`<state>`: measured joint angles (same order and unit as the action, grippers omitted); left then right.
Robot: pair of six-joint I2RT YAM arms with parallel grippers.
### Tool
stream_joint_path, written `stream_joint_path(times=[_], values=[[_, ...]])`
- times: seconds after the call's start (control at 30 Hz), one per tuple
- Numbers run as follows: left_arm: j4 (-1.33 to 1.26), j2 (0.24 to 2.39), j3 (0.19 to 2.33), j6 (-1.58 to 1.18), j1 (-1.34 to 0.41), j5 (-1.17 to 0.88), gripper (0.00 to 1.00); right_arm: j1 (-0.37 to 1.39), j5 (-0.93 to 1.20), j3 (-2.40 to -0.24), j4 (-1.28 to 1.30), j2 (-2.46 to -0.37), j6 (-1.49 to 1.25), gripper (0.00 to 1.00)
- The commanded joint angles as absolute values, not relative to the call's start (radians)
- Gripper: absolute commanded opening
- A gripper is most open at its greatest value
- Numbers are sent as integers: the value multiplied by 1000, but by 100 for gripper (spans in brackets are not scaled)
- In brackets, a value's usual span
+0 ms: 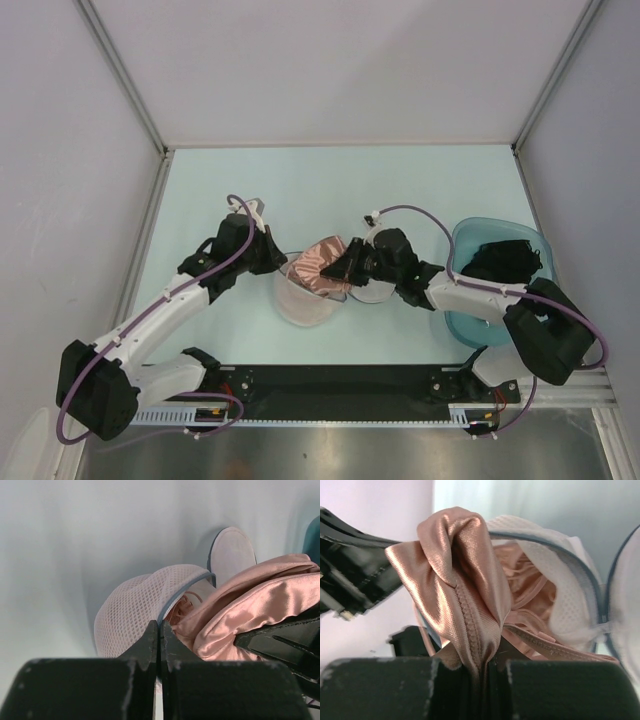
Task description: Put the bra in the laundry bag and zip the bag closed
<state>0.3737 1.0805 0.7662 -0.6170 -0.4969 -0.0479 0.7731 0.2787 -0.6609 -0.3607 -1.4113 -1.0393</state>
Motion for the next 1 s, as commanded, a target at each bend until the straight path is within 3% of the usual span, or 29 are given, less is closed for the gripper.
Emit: stream_joint_path(times=[0.0, 0.27, 0.53, 0.83, 0.97], values=[[357, 1054, 782, -568, -491, -41, 0, 781, 264, -775, -200, -1411, -821, 0], [365, 1062, 792, -545, -491, -60, 0, 761, 178, -864, -65, -1420, -597, 0], [359, 1048, 790, -529, -491, -86, 0, 761, 251, -977, -63, -1509, -580, 0], [360, 1051, 822, -518, -491, -97, 0, 873, 222, -1034, 60, -1540, -355, 0], [357, 1051, 831, -514, -491, -117, 0, 881, 322, -1011, 58, -1549, -324, 0]])
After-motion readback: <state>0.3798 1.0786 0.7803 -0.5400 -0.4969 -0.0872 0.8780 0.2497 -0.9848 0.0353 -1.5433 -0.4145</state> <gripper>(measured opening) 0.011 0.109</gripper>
